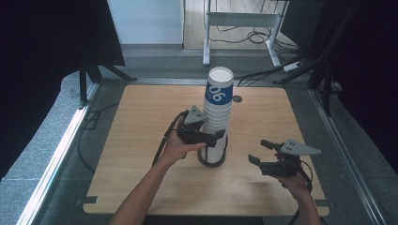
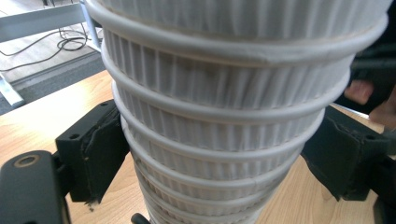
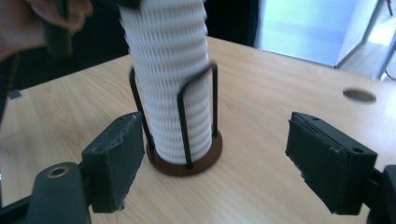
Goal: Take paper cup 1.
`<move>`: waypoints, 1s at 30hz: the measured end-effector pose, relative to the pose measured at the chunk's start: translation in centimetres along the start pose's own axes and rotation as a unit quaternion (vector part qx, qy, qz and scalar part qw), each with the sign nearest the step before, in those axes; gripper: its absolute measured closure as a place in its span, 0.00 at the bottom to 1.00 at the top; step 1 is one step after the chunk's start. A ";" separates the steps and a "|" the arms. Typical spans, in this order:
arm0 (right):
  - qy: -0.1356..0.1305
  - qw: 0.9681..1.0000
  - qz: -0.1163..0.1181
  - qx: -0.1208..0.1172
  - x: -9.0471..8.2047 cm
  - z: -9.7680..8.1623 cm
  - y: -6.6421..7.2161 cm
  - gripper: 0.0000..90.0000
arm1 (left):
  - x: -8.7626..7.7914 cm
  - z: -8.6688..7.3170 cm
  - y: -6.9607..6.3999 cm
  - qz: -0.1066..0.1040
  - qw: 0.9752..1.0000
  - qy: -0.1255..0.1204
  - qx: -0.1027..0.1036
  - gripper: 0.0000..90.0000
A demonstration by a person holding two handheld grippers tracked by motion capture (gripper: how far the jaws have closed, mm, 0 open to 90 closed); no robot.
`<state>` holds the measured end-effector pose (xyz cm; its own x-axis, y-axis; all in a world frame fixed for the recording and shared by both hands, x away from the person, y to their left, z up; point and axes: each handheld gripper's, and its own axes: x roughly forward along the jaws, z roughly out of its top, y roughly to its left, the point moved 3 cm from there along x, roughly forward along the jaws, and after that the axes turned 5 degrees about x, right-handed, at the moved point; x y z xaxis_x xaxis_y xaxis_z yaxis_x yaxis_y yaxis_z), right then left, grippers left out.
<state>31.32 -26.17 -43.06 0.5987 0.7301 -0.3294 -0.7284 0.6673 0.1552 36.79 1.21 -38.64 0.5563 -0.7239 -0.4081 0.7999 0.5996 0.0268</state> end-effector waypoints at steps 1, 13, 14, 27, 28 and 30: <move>0.000 1.000 0.002 -0.007 0.0 0.8 0.1 0.21 | 0.0 0.0 0.0 0.000 1.000 0.000 0.000 0.14; -0.018 0.998 0.046 -0.029 0.0 8.8 0.8 0.18 | -0.1 0.0 -0.1 0.004 1.000 0.005 0.005 0.14; -0.017 0.998 0.047 -0.032 0.0 9.2 0.9 0.18 | -0.1 0.0 -0.2 0.005 1.000 0.005 0.005 0.14; -0.036 0.993 0.094 -0.053 0.9 14.6 2.5 0.17 | 0.0 0.1 -0.2 0.006 1.000 0.006 0.007 0.14; -0.039 0.993 0.098 -0.053 1.0 15.1 2.6 0.17 | 0.0 0.1 -0.2 0.006 1.000 0.005 0.006 0.14; -0.042 0.992 0.102 -0.056 1.3 16.1 2.8 0.16 | 0.0 0.1 -0.2 0.007 1.000 0.006 0.007 0.14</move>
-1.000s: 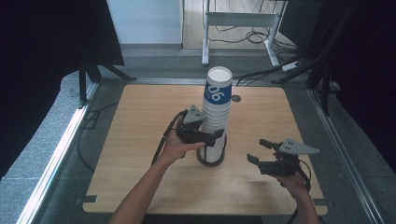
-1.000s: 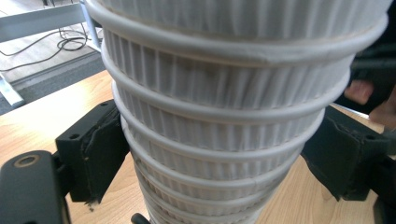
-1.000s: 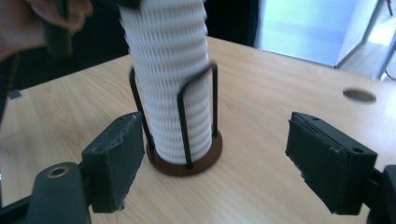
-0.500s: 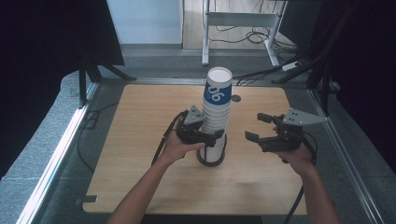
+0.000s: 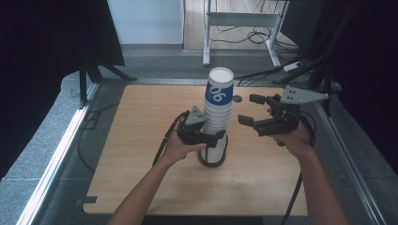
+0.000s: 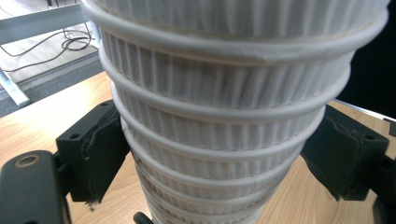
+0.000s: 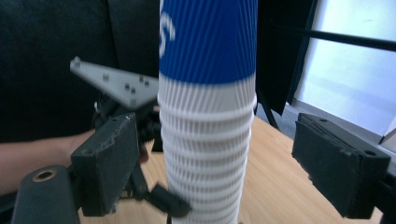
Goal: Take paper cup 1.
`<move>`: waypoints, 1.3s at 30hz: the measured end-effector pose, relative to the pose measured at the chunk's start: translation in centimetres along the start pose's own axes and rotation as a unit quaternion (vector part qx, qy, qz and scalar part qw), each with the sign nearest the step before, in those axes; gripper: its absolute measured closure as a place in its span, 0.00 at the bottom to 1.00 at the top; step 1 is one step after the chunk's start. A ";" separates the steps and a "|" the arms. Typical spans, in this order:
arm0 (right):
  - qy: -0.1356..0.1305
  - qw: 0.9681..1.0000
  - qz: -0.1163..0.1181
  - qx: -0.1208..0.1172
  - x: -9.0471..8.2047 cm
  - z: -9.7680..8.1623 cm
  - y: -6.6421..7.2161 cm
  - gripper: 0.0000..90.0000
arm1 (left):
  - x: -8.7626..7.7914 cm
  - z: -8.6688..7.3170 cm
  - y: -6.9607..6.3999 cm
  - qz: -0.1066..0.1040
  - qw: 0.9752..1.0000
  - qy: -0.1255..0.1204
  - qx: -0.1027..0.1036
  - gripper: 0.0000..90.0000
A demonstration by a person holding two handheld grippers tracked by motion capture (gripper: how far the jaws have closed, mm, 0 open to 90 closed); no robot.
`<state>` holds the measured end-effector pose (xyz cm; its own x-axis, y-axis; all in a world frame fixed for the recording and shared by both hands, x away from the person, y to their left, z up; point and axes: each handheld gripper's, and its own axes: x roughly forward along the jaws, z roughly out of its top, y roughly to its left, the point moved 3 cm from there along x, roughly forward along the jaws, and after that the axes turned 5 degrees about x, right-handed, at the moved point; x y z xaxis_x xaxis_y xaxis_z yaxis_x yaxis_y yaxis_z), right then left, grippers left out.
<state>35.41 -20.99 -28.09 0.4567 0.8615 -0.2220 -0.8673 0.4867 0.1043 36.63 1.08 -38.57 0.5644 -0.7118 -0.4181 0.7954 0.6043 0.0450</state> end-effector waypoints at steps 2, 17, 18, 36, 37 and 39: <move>-0.003 1.000 0.002 -0.001 0.5 0.8 0.0 0.16 | 0.0 0.0 0.0 0.000 1.000 0.000 0.000 0.14; -0.012 1.000 0.024 0.004 3.2 4.2 -0.3 0.15 | -0.1 0.0 -0.1 0.000 1.000 -0.001 -0.003 0.15; -0.013 1.000 0.027 0.004 3.3 4.2 -0.2 0.15 | -0.1 0.0 -0.1 0.000 1.000 -0.001 -0.003 0.15; -0.011 0.999 0.048 -0.007 6.9 6.5 0.5 0.17 | -0.2 0.0 -0.2 0.000 1.000 0.005 -0.005 0.15; -0.011 0.999 0.046 -0.009 7.1 6.6 0.6 0.21 | -0.2 0.0 -0.2 0.000 1.000 0.005 -0.003 0.15; -0.011 0.999 0.043 -0.011 7.2 6.7 0.6 0.30 | -0.2 0.0 -0.1 0.000 1.000 0.005 -0.002 0.15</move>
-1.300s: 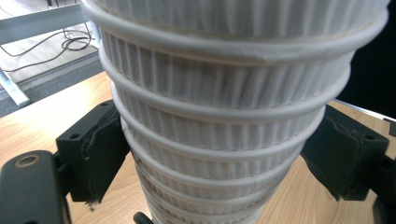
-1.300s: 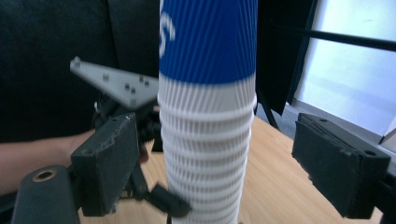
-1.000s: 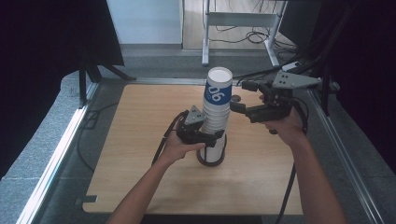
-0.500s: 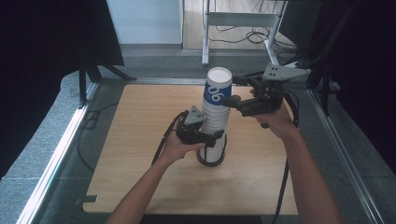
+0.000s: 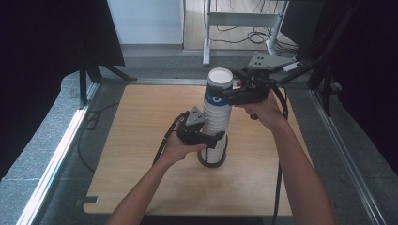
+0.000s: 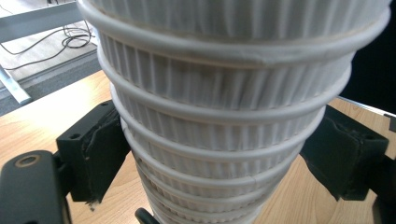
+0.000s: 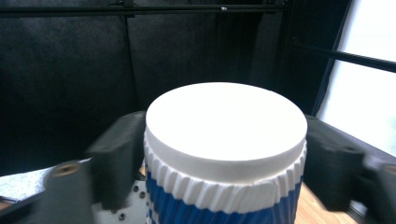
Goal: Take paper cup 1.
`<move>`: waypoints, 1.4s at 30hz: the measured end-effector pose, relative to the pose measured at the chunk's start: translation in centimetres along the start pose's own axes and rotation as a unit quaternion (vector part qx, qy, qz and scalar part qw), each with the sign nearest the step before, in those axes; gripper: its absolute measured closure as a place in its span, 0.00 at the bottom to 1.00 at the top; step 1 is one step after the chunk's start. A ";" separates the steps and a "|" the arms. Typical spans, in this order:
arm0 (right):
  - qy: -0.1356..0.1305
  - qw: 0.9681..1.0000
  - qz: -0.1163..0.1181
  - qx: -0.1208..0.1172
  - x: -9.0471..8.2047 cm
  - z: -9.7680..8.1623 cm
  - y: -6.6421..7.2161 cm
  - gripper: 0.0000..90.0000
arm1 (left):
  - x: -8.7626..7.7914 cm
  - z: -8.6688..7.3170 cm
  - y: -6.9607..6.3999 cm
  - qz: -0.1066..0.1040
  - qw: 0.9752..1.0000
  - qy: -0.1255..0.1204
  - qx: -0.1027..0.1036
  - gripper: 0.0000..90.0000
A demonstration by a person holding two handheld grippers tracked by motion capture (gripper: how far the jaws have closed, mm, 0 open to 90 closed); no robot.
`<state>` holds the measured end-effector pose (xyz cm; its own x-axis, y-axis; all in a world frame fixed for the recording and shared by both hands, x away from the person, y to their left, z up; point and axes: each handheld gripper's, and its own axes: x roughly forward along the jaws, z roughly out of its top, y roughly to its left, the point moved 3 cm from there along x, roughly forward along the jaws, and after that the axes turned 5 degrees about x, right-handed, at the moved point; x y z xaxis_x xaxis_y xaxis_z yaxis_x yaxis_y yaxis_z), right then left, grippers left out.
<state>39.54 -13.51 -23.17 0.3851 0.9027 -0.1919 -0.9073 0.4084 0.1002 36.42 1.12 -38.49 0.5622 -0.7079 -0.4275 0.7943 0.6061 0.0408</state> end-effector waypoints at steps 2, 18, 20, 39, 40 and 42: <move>0.000 1.000 -0.002 -0.001 0.1 0.0 0.0 0.31 | 0.0 0.0 0.0 0.000 1.000 0.000 0.000 0.15; -0.043 0.999 -0.021 -0.007 -1.3 2.0 0.7 0.32 | 0.0 0.0 0.0 0.000 1.000 0.006 0.001 0.15; -0.055 0.998 -0.024 -0.011 -1.7 2.5 0.9 0.32 | -0.1 0.0 0.0 0.000 1.000 0.006 0.000 0.15; -0.098 0.994 -0.044 -0.005 -4.3 4.2 1.3 0.32 | -0.1 -0.1 -0.1 0.003 1.000 0.013 0.008 0.15; -0.100 0.994 -0.045 -0.004 -4.4 4.2 1.3 0.32 | -0.1 -0.1 -0.1 0.003 1.000 0.013 0.009 0.15; -0.104 0.993 -0.047 -0.005 -4.7 4.3 1.3 0.32 | -0.1 -0.1 0.0 0.003 1.000 0.013 0.009 0.15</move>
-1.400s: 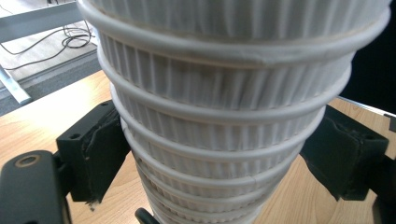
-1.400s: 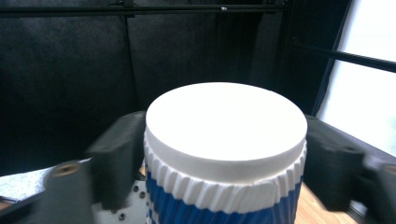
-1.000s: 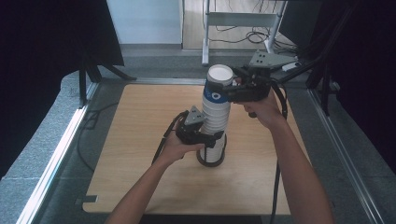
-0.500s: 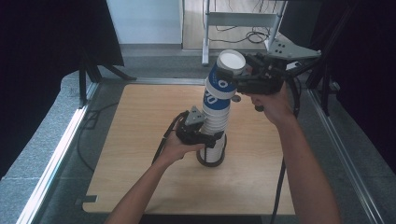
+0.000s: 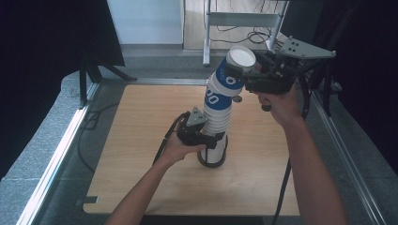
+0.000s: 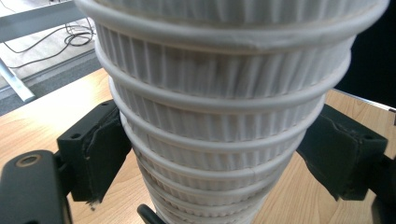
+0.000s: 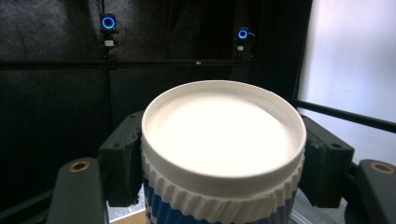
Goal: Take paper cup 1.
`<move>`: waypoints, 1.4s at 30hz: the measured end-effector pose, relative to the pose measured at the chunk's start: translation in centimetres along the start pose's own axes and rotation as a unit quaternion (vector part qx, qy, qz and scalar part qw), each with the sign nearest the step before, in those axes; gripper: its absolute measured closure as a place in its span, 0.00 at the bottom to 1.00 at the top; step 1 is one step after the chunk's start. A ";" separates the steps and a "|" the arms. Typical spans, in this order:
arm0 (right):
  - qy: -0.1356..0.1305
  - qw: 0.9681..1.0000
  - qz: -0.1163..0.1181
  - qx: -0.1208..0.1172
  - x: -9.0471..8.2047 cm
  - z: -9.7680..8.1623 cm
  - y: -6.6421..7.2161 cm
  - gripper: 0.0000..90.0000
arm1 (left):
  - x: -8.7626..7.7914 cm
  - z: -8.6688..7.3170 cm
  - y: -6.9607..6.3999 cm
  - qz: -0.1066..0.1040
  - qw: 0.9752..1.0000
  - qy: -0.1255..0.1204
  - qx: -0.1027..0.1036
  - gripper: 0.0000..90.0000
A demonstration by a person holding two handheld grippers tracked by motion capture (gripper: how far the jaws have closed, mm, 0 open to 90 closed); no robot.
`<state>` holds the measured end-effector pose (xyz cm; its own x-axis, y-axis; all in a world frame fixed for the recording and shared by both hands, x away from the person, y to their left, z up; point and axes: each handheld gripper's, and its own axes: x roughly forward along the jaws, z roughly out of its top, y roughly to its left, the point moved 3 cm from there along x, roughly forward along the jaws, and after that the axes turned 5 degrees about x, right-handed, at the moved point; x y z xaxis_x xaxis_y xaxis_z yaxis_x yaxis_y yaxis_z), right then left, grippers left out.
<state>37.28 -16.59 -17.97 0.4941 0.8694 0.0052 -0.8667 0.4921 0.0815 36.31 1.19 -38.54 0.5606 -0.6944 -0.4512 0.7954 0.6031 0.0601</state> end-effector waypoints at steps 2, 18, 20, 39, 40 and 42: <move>-0.008 1.000 -0.001 0.002 -0.3 0.1 0.0 0.32 | 0.0 0.0 0.0 0.000 1.000 0.000 0.000 0.15; -0.018 1.000 0.001 -0.019 -3.5 0.5 0.8 0.32 | 0.1 0.0 -0.1 0.004 1.000 0.002 0.001 0.15; -0.019 1.000 0.000 -0.019 -4.0 0.3 0.7 0.32 | 0.1 -0.1 -0.1 0.004 1.000 0.002 0.000 0.15; 0.005 1.000 -0.003 -0.025 -6.4 -2.6 0.2 0.32 | 0.1 -0.1 0.0 0.000 1.000 0.004 -0.003 0.15; 0.006 1.000 -0.003 -0.024 -6.5 -2.8 0.2 0.32 | 0.1 -0.1 0.0 0.000 1.000 0.003 -0.004 0.15; 0.010 1.000 -0.004 -0.022 -6.6 -3.3 0.1 0.32 | 0.1 -0.1 0.0 0.001 1.000 0.000 -0.005 0.15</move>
<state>33.72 -22.17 -21.33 0.5007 0.8655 -0.0146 -0.8647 0.5009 0.0383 36.29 1.17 -38.66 0.5618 -0.6933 -0.4514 0.7921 0.6081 0.0519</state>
